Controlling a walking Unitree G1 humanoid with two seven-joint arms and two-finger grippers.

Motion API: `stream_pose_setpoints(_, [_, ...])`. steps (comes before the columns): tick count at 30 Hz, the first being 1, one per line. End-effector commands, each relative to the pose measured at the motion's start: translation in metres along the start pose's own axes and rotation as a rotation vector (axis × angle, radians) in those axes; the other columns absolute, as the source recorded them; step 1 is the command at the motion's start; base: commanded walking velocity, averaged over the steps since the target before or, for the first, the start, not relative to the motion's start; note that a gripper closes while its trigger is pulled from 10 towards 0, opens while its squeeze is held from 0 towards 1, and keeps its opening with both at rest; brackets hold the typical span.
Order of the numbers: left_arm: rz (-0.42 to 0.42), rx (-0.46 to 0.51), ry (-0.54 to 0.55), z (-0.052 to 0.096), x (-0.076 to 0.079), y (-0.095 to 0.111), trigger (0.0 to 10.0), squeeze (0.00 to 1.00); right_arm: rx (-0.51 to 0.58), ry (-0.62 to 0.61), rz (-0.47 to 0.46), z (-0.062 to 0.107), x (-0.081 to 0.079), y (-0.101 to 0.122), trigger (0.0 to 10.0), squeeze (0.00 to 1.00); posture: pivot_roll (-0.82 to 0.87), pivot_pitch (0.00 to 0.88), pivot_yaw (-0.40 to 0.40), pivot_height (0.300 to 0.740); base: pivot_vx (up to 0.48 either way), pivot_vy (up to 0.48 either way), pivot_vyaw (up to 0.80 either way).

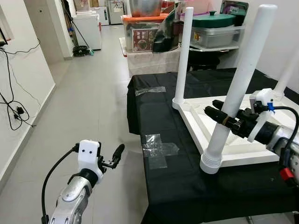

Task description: Building children table

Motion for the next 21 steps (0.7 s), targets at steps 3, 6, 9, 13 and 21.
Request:
stream_pose_setpoints(3, [-0.001,-0.014,-0.003,0.003,0.001,-0.004,10.0,0.00,-0.030,-0.042,0.025,-0.004,0.000,-0.008,0.0,0.00,0.00,0.000,0.009,0.740,0.000,0.000,0.00])
stream_pose_setpoints(6, [0.000,-0.015,-0.001,0.003,0.001,-0.005,10.0,0.00,-0.034,-0.118,0.014,-0.009,0.000,-0.016,0.0,0.00,0.00,0.000,0.004,0.740,0.000,0.000,0.00])
stream_pose_setpoints(9, [0.001,-0.015,0.001,0.003,0.001,-0.005,10.0,0.00,-0.042,-0.163,0.011,-0.011,-0.003,-0.021,0.0,0.00,0.00,0.000,0.005,0.740,0.000,0.000,0.00])
stream_pose_setpoints(13, [0.002,-0.020,0.004,0.005,0.000,-0.007,10.0,0.00,-0.036,-0.440,-0.024,-0.007,0.002,-0.040,0.0,0.00,0.00,0.000,0.006,0.740,0.000,0.000,0.00])
stream_pose_setpoints(21, [0.004,-0.018,0.004,0.004,0.002,-0.006,10.0,0.00,0.008,-0.747,-0.044,0.009,0.000,-0.055,0.0,0.00,-0.01,0.000,0.001,0.740,0.000,0.000,0.00])
Point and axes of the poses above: a point about 5 cm out from each wrist's last joint towards the gripper, its own z axis pointing back from the gripper into the wrist, its own y axis along the axis of the wrist's last joint, x = y × z, the point moved 6 cm from there along -z, pointing out of the wrist towards the gripper, and after that the axes turned 9 degrees about -z, right-handed, at the moved point
